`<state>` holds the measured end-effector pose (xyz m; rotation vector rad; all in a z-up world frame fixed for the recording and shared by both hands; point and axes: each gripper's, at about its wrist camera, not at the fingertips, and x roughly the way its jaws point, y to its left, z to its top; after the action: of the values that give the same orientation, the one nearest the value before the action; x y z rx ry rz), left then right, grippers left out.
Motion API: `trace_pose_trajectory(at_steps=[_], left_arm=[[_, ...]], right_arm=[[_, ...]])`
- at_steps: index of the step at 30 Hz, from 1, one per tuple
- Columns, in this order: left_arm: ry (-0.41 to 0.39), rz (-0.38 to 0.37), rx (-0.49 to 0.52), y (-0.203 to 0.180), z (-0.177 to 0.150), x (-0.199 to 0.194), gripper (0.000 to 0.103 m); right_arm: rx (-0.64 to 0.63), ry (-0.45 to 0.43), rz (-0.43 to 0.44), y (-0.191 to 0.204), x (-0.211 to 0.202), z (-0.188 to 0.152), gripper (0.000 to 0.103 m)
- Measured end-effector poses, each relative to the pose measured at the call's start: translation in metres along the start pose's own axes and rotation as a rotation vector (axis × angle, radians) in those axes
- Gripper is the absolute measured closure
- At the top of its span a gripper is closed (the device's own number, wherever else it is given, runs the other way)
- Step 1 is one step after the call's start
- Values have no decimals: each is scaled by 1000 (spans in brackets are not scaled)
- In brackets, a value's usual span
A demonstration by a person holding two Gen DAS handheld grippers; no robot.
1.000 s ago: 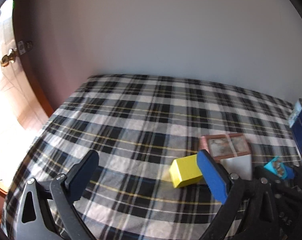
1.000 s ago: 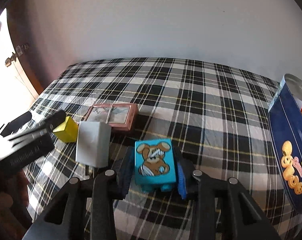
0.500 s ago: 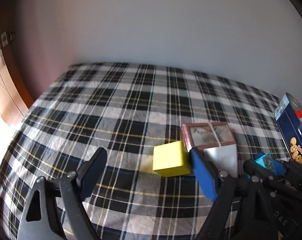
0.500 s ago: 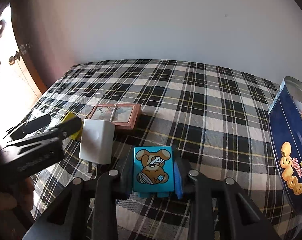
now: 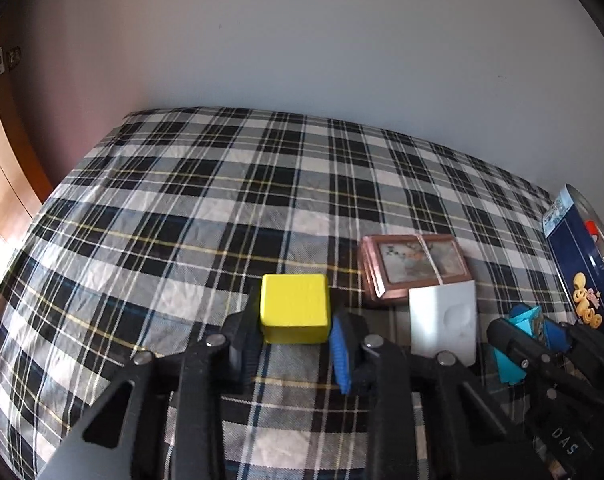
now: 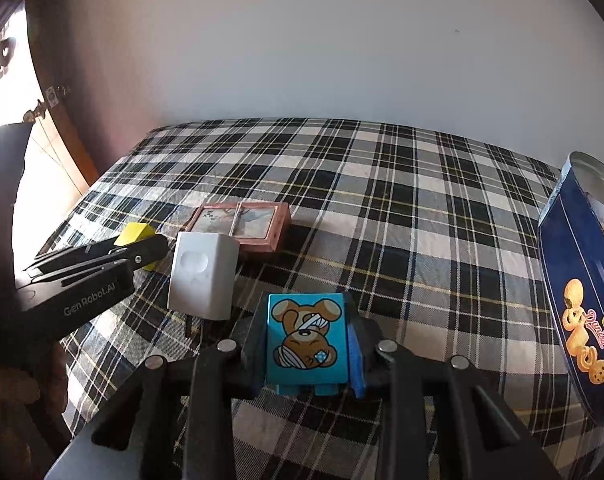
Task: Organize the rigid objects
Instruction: 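Grasp the teal teddy-bear block with the right tool while the left tool grasps the yellow cube, then lift and carry the teddy-bear block and yellow cube over the blue tin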
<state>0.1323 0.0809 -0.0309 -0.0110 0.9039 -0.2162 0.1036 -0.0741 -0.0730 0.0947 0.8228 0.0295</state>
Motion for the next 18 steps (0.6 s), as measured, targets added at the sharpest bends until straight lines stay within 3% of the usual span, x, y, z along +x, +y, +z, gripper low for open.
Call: trace_pose_trajectory(at_steps=[5,10,12,14,18], left_arm=[[-24,-20,-25,3,-1,-5,74],[-159,-19,-26,2,0,-26,75],[-224,-18,-25,1,0,-36,75],[-276,-21,-26,-1,0,-43,75],[-314,-9,-54,-1,1,-48,75]], right_arm=[[-9,-69,16,-1,-16,-1,69],[-48,-202,2,3,-42,-2,69],[-47,-244,21,1,-52,-2,78],[-45,-285,37,-2,-62,-2,81],[-53,-310,27,-7,-67,1,81]])
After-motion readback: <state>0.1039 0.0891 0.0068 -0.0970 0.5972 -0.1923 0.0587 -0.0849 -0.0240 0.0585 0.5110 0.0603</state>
